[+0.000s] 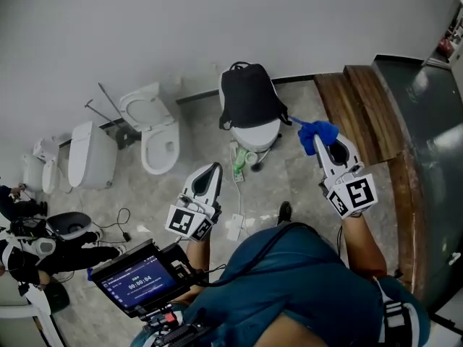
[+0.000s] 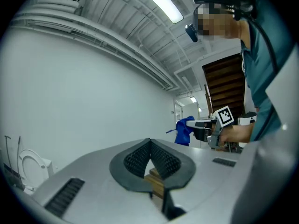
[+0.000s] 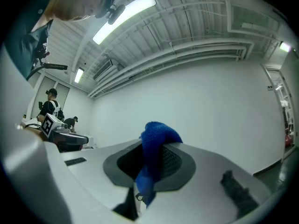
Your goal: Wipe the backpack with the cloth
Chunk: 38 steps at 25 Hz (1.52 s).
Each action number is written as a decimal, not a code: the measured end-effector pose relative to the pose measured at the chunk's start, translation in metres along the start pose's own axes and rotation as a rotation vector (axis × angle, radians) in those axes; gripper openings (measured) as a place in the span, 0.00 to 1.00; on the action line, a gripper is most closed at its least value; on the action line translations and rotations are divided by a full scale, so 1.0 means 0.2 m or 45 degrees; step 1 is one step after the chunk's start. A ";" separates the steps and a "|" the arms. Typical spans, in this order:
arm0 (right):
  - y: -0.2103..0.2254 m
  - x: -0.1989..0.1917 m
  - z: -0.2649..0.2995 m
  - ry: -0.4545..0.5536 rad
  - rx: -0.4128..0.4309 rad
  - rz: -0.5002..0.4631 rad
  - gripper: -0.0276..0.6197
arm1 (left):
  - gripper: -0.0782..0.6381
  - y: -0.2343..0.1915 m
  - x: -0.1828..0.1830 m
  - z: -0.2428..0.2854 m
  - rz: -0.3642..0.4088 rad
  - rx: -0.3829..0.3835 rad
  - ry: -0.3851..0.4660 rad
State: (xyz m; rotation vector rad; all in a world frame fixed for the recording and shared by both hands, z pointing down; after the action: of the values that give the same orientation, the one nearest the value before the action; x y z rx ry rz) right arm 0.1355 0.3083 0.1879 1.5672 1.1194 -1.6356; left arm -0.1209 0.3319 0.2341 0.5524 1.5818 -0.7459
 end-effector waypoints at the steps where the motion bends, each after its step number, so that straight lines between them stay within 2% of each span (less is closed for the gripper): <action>1: 0.02 0.01 0.02 0.002 0.013 -0.003 0.12 | 0.12 0.00 0.02 0.03 0.003 0.001 0.008; 4: 0.14 0.01 0.17 0.011 0.039 -0.008 0.12 | 0.12 -0.06 0.08 0.23 0.010 -0.002 0.043; 7: 0.40 -0.12 0.53 0.026 0.057 -0.015 0.12 | 0.12 -0.29 0.07 0.60 0.031 0.027 0.037; 9: 0.49 -0.18 0.68 0.032 0.057 -0.013 0.12 | 0.12 -0.41 0.09 0.76 0.066 0.048 0.027; 12: 0.52 -0.18 0.72 0.033 0.053 -0.014 0.12 | 0.12 -0.48 0.18 0.84 0.163 0.095 -0.012; 15: 0.52 -0.14 0.72 0.029 0.055 -0.025 0.12 | 0.12 -0.50 0.29 0.86 0.218 0.100 0.037; 18: 0.54 -0.18 0.81 0.030 0.056 -0.015 0.12 | 0.12 -0.55 0.33 0.92 0.215 0.067 0.094; 22: 0.61 -0.36 1.09 0.015 0.060 -0.016 0.12 | 0.12 -0.81 0.19 1.08 0.206 0.075 0.090; 28: 0.64 -0.35 1.03 0.007 0.019 -0.033 0.12 | 0.12 -0.77 0.13 1.09 0.208 0.066 0.091; 30: 0.67 -0.40 1.20 -0.038 0.014 -0.034 0.12 | 0.12 -0.92 0.11 1.18 0.180 0.051 0.091; 34: 0.66 -0.62 1.84 -0.153 -0.007 -0.016 0.12 | 0.12 -1.53 -0.01 1.42 0.096 0.024 0.034; 36: 0.68 -0.64 1.90 -0.164 -0.026 -0.013 0.12 | 0.12 -1.59 -0.02 1.45 0.090 0.012 0.031; 38: 0.71 -0.68 1.86 -0.189 -0.048 -0.009 0.12 | 0.12 -1.55 -0.02 1.46 0.086 0.000 0.039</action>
State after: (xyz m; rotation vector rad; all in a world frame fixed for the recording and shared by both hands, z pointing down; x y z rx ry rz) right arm 0.0993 -0.1018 0.2777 1.3954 1.0722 -1.6955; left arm -0.1454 -0.0914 0.2691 0.6163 1.5835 -0.6896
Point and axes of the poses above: the fingertips, and each gripper's own axes: z forward along the fingers, y to its right, x out of its top, the point moved 1 cm from there along -z, backward along the fingers, and after that the axes turned 5 degrees about -z, right-handed, at the moved point
